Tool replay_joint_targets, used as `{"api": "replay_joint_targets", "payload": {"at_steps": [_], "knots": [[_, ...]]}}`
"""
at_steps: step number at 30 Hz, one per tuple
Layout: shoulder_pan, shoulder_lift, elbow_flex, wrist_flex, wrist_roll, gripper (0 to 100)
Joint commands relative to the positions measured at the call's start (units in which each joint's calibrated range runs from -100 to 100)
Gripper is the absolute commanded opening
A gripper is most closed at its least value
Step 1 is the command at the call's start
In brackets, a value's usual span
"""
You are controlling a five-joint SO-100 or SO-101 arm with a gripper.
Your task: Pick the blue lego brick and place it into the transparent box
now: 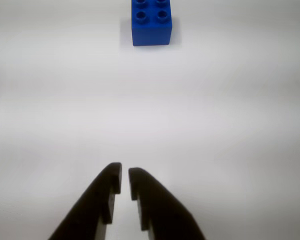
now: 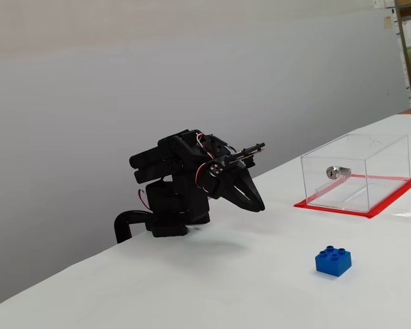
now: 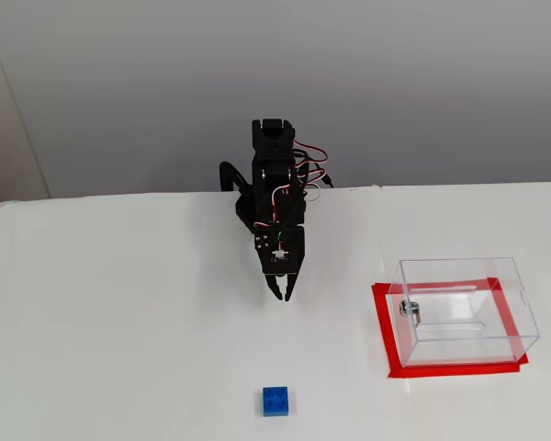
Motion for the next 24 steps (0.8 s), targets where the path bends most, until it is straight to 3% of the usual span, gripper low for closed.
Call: {"api": "replay_joint_targets", "payload": {"at_steps": [1, 24], "knots": [[0.03, -0.59, 0.87, 0.02, 0.12, 1], [0.32, -0.59, 0.87, 0.02, -0.14, 1]]}}
